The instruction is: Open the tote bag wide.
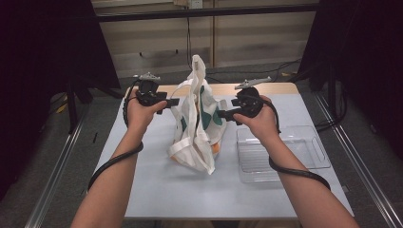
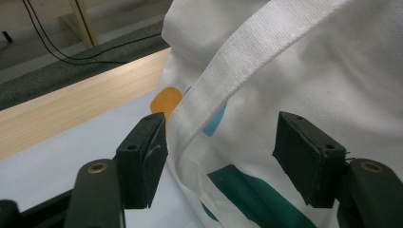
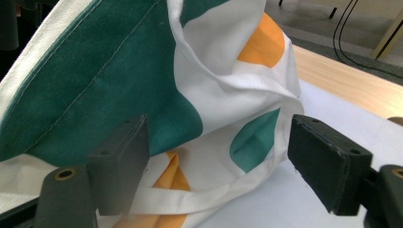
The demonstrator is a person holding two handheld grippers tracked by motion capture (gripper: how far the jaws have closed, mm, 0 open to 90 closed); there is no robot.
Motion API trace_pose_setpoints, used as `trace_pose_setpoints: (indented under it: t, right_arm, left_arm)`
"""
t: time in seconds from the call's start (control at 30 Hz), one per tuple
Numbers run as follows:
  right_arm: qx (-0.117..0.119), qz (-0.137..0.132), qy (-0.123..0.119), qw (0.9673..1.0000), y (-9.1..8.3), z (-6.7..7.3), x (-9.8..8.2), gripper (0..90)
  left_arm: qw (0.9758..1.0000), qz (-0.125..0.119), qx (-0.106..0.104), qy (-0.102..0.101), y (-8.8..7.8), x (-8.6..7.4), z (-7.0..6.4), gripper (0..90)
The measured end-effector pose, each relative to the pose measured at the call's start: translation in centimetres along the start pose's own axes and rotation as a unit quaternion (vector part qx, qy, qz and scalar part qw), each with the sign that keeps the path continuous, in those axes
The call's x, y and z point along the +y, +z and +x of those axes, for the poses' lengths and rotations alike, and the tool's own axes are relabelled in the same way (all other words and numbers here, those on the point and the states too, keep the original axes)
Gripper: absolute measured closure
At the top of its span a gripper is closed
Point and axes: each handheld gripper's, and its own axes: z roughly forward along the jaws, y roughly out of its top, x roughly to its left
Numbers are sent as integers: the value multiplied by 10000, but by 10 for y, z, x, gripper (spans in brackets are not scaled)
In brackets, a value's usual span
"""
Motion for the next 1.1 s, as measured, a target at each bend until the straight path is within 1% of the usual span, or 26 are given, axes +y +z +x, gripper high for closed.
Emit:
trace_pose_setpoints:
  t: [0.07, 0.13, 0.17, 0.2, 0.3, 0.33, 0.37, 0.43, 0.47, 0.5, 0.53, 0.57, 0.6, 0.63, 0.67, 0.7, 0.73, 0.77, 0.8, 0.83, 0.9, 0.97, 1.0, 1.03, 1.07, 1.1]
  right_arm:
    - [-9, 1, -11, 10000, 1, 0, 1, 218]
    - [52, -26, 7, 10000, 4, 0, 3, 218]
    - [47, -28, 22, 10000, 5, 0, 4, 218]
    - [75, -35, 4, 10000, 7, -1, 5, 218]
    - [78, -71, 30, 9999, 9, 0, 9, 241]
    - [132, -121, 6, 9998, 11, 1, 12, 241]
    - [132, -121, 6, 9998, 11, 1, 12, 241]
    - [129, -183, -19, 9997, 11, 1, 16, 249]
    - [185, -219, 3, 9996, 11, 2, 19, 256]
    - [185, -219, 3, 9996, 11, 2, 19, 256]
    - [249, -255, 21, 9994, 12, 2, 20, 273]
    - [264, -282, 17, 9993, 12, 3, 22, 291]
    - [283, -295, -10, 9992, 14, 5, 23, 322]
    - [283, -295, -10, 9992, 14, 5, 23, 322]
    - [281, -283, -10, 9992, 15, 6, 25, 375]
    - [281, -283, -10, 9992, 15, 6, 25, 375]
    - [346, -328, 1, 9989, 16, 7, 26, 453]
    - [346, -328, 1, 9989, 16, 7, 26, 453]
    - [277, -339, -47, 9990, 17, 8, 26, 539]
    - [277, -339, -47, 9990, 17, 8, 26, 539]
    - [371, -303, -95, 9988, 18, 9, 27, 611]
    - [385, -224, -100, 9990, 18, 9, 27, 742]
    - [450, -247, -46, 9987, 19, 9, 27, 779]
    - [450, -247, -46, 9987, 19, 9, 27, 779]
    - [501, -253, -12, 9984, 19, 8, 26, 849]
    - [501, -253, -12, 9984, 19, 8, 26, 849]
  left_arm:
    - [10000, -60, -12, -26, 2, 0, 0, 362]
    - [10000, -15, 11, 33, 2, 1, 2, 367]
    - [10000, -32, -29, 71, 3, 1, 4, 378]
    - [10000, -31, 10, 58, 3, 1, 4, 380]
    - [10000, -73, -36, 36, 4, 3, 4, 437]
    - [9999, -95, -77, 43, 5, 3, 5, 446]
    - [10000, -56, -12, 34, 5, 4, 4, 446]
    - [10000, -46, -10, 65, 6, 6, 4, 501]
    - [9999, -102, -65, 54, 7, 6, 4, 536]
    - [9999, -22, -36, 103, 7, 8, 4, 536]
    - [9999, -74, -64, 121, 9, 9, 3, 553]
    - [9998, -40, -78, 165, 9, 10, 2, 578]
    - [9997, -45, -151, 168, 11, 11, 1, 633]
    - [9997, -45, -151, 168, 11, 11, 1, 655]
    - [9998, 19, -206, -55, 11, 12, 0, 687]
    - [9998, 19, -206, -55, 11, 12, 0, 728]
    - [9994, 27, -234, -253, 13, 11, -2, 745]
    - [9994, 27, -234, -253, 13, 11, -2, 763]
    - [9994, 56, -251, -251, 14, 11, -3, 784]
    - [9994, 155, -269, -168, 13, 11, -3, 784]
    - [9992, 189, -259, -256, 14, 10, -3, 824]
    - [9990, 212, -280, -260, 13, 9, -1, 867]
    - [9989, 282, -296, -246, 11, 9, 1, 873]
    - [9989, 282, -296, -246, 11, 9, 1, 875]
    - [9987, 254, -294, -342, 11, 8, 1, 877]
    - [9987, 254, -294, -342, 11, 8, 1, 878]
